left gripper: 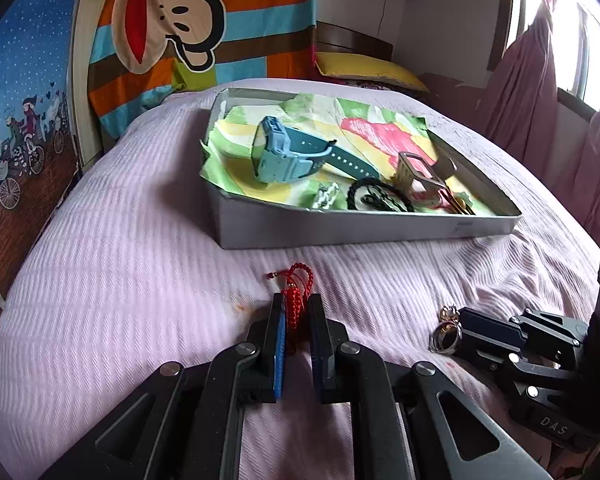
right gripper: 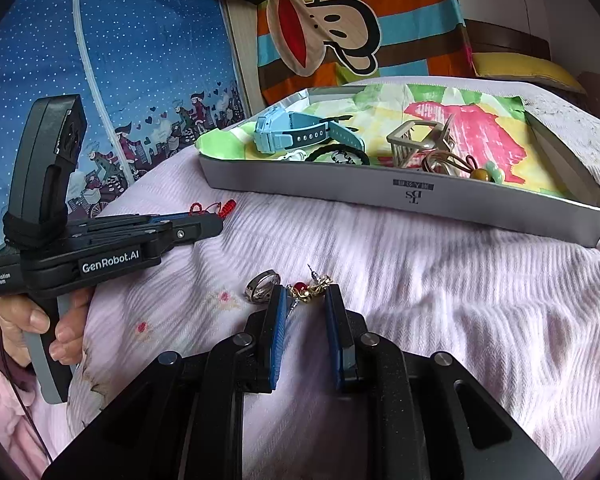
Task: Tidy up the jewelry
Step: 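Grasp the red beaded cord with the left tool while the right tool grasps a gold earring, then carry the red cord with the left tool while the right tool carries the earring to the tray, then open the left tool over the tray while the right tool releases the earring, then move both tools toward the silver ring and gold earring on the bedspread, then grasp the silver ring with the left tool while the right tool grasps the gold earring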
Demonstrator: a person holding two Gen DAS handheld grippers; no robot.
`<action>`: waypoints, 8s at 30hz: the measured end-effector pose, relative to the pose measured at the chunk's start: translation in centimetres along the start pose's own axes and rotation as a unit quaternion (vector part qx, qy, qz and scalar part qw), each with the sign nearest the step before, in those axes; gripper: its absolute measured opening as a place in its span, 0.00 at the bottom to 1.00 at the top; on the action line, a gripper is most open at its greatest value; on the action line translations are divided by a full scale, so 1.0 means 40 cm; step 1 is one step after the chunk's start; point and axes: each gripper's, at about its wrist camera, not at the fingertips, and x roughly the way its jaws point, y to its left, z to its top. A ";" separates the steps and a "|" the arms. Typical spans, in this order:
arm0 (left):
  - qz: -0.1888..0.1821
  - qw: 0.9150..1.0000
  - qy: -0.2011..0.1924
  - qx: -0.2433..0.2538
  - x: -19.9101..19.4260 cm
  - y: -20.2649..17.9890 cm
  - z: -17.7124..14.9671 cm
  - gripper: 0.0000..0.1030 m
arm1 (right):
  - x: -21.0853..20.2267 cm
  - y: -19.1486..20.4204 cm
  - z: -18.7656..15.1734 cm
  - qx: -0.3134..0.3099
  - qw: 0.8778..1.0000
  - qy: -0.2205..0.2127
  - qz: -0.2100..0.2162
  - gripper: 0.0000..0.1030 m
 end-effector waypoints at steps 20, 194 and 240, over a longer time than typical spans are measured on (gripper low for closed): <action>0.006 1.000 -0.005 0.027 -0.030 -0.055 -0.048 0.10 | 0.020 -0.003 0.012 0.004 1.000 0.015 0.012 0.17; -0.090 0.994 -0.044 0.030 -0.095 -0.138 -0.056 0.34 | -0.061 -0.095 0.016 -0.033 0.999 -0.029 0.032 0.19; -0.113 0.990 0.088 0.009 0.047 -0.166 -0.017 0.08 | 0.004 -0.097 0.017 -0.020 0.998 0.023 0.061 0.04</action>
